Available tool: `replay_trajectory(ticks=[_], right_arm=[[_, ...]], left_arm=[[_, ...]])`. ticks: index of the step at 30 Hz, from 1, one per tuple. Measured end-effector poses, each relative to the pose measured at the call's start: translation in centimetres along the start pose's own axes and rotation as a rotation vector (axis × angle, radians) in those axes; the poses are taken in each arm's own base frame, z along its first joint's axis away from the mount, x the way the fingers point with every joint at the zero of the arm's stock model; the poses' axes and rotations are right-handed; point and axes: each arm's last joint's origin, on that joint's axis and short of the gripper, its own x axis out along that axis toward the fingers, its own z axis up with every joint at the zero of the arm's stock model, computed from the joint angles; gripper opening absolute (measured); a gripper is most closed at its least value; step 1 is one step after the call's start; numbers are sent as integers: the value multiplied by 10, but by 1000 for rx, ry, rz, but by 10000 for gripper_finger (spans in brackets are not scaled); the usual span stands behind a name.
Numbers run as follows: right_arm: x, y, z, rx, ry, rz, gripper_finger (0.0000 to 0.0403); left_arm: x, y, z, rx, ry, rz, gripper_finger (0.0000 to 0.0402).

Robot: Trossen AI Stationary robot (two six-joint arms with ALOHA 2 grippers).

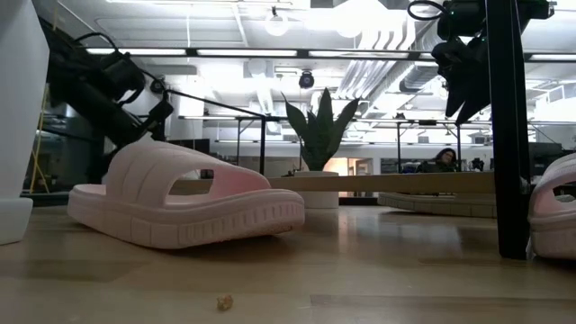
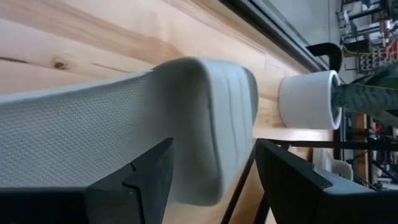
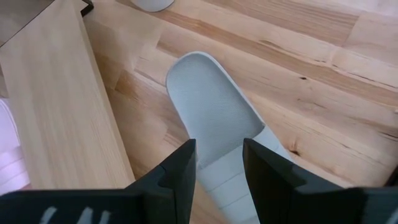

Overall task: Pick and place slides into the shelf
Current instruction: Put the left gray slide on the shelf

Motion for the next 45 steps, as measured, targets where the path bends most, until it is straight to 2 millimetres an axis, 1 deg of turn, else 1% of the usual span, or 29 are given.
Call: replay_trajectory(ticks=[6, 13, 20, 26, 35, 45], right_arm=[[0, 1, 1, 13, -11, 5, 124], [0, 1, 1, 16, -13, 6, 124], [0, 1, 2, 23, -17, 7, 124], [0, 1, 2, 21, -24, 10, 124], [0, 2, 4, 33, -40, 17, 124], [0, 2, 4, 33, -40, 16, 124]], left_arm=[[7, 2, 1, -8, 14, 6, 211], [15, 0, 4, -4, 17, -41, 211], [22, 5, 3, -12, 41, -18, 211], [27, 2, 5, 4, 37, -71, 211], [33, 7, 4, -16, 54, -47, 211], [34, 5, 5, -12, 67, -74, 209]])
